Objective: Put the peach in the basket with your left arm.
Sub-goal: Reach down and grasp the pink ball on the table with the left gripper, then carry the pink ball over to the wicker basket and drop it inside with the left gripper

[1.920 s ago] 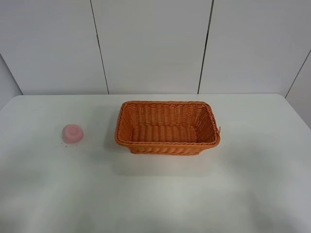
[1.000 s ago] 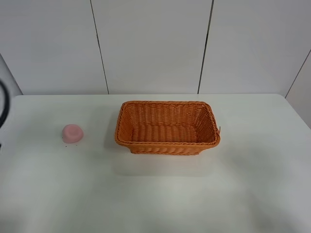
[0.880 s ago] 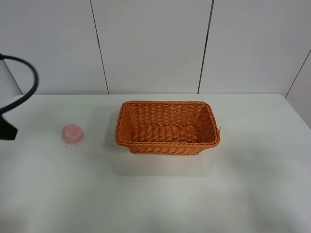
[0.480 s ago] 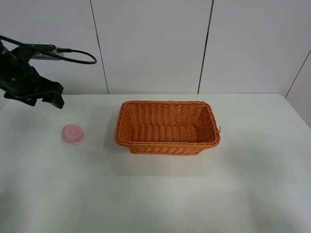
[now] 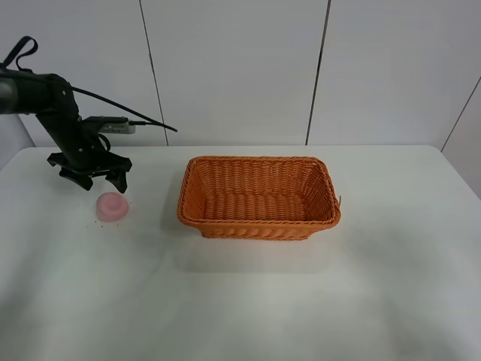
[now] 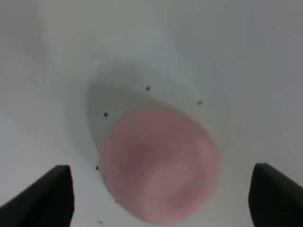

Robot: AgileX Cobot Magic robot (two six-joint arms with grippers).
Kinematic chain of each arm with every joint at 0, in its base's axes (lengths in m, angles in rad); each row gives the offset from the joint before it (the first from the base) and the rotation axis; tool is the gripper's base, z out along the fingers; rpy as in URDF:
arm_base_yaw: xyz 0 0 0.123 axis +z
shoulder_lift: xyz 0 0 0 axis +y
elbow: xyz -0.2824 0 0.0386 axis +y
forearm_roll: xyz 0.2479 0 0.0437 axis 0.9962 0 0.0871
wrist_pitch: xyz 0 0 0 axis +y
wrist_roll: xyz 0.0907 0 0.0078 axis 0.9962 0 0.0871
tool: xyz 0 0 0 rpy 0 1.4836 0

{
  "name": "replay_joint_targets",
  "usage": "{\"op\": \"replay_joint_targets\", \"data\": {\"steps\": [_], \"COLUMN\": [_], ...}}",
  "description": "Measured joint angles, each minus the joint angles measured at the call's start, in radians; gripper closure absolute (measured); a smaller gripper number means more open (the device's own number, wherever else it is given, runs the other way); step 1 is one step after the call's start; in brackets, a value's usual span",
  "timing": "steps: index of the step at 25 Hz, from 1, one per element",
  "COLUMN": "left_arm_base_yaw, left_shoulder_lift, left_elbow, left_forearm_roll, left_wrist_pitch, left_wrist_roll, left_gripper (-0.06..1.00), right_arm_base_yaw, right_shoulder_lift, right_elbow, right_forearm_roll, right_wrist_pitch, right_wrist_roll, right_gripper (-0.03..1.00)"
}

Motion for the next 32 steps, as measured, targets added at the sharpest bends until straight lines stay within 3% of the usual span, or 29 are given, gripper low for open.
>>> {"op": "replay_joint_targets", "data": {"steps": [12,15,18,20,22,32], "left_arm_base_yaw": [0.012,0.012,0.012,0.012,0.012,0.011], "left_shoulder_lift": [0.135,0.136,0.128,0.111,0.094,-0.04], "left_elbow": [-0.007,-0.009,-0.011,-0.023,-0.056,-0.345], "left_forearm_roll": [0.0,-0.004,-0.004,-0.004,-0.004,0.0], "left_wrist_pitch": [0.001,0.019,0.034,0.056,0.099,0.359], "left_wrist_roll": [0.0,-0.014,-0.032,-0.032,-0.032,-0.074], "left_gripper": [0.1,0.29,0.66,0.78,0.82,0.82], "right_arm_base_yaw": [0.0,0.0,0.0,0.0,0.0,0.0], "right_shoulder_lift": [0.0,0.0,0.0,0.0,0.0,0.0], "right_elbow": [0.0,0.0,0.0,0.0,0.0,0.0], "right_forearm_roll": [0.0,0.0,0.0,0.0,0.0,0.0], "right_wrist_pitch": [0.0,0.0,0.0,0.0,0.0,0.0], "right_wrist_roll": [0.0,0.0,0.0,0.0,0.0,0.0], "right_gripper": [0.27,0.27,0.27,0.27,0.27,0.27]}}
